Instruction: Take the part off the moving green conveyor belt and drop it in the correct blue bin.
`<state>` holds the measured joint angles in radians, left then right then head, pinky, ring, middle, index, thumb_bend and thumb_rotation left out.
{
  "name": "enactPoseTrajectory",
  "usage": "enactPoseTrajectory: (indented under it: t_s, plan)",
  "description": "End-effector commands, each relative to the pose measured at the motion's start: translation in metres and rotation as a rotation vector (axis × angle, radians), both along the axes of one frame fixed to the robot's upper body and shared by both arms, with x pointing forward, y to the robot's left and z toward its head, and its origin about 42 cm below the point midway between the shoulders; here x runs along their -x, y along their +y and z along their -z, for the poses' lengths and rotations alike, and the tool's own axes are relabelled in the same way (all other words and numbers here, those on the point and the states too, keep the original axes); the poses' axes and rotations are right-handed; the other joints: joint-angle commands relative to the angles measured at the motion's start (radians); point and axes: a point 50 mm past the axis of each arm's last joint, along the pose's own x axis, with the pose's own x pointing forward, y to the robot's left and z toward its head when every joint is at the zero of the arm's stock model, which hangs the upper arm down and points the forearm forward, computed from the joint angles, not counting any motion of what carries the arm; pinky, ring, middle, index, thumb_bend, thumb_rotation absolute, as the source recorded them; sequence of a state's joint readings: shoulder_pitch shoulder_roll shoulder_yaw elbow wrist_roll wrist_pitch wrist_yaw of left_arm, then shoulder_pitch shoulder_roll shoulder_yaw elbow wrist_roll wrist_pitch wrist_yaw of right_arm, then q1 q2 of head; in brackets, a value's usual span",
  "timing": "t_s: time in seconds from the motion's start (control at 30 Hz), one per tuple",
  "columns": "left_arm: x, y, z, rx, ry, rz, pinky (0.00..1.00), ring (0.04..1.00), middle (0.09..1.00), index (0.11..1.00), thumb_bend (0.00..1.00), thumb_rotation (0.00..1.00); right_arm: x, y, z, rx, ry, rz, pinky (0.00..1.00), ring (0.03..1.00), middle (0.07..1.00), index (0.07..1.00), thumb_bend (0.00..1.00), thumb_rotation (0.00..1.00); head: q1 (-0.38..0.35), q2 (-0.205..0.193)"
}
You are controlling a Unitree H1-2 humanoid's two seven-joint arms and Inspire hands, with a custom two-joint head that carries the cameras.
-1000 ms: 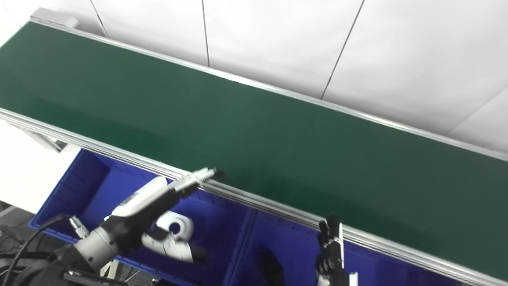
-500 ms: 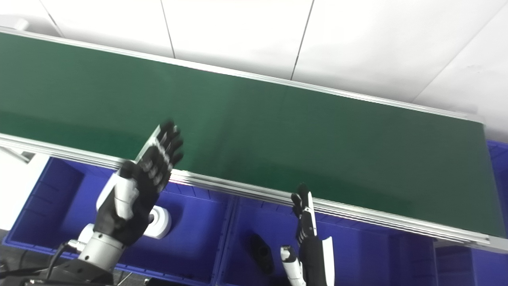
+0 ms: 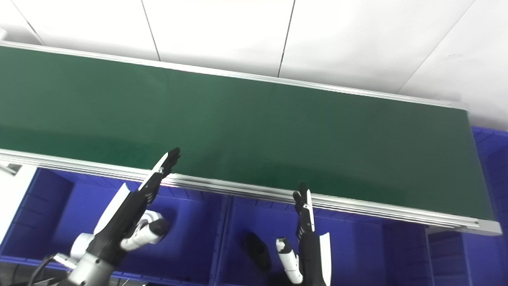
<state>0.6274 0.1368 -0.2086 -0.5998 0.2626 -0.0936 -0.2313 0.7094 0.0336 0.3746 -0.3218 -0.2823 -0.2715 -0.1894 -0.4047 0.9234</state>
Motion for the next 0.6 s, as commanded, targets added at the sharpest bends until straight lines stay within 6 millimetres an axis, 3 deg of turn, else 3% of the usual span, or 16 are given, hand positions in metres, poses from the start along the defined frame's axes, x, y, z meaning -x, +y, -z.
enactPoseTrajectory:
  t_s: [0.0, 0.1, 0.2, 0.33, 0.57]
  plan:
    - [0.012, 0.0, -0.028, 0.013, -0.094, -0.011, 1.0, 1.0, 1.0, 1.0, 0.67, 0.98, -0.001, 0.052, -0.023, -0.135, -0.063, 0.021, 0.97, 0.963, 0.988, 1.0, 0.82, 0.98, -0.007, 0.001]
    - [0.019, 0.003, -0.036, 0.023, -0.14, -0.05, 1.0, 1.0, 1.0, 1.0, 0.68, 1.0, 0.0, 0.053, -0.023, -0.131, -0.058, 0.027, 0.97, 0.963, 0.986, 1.0, 0.83, 0.98, -0.019, 0.007]
    - [0.018, 0.003, -0.025, 0.121, -0.104, -0.068, 1.0, 1.0, 1.0, 1.0, 0.67, 0.99, -0.001, 0.053, -0.023, -0.133, -0.059, 0.025, 0.96, 0.962, 0.986, 1.0, 0.81, 0.98, -0.024, 0.007]
    - [0.011, 0.001, -0.013, 0.198, -0.06, -0.067, 1.0, 1.0, 1.0, 1.0, 0.74, 0.99, -0.002, 0.053, -0.021, -0.132, -0.063, 0.024, 0.96, 0.962, 0.988, 1.0, 0.8, 0.97, -0.036, 0.008]
    - [0.004, 0.001, -0.007, 0.151, -0.05, -0.044, 1.0, 1.0, 1.0, 1.0, 0.74, 1.0, -0.005, 0.054, -0.019, -0.113, -0.06, 0.019, 0.96, 0.965, 0.989, 1.0, 0.79, 0.98, -0.055, 0.009]
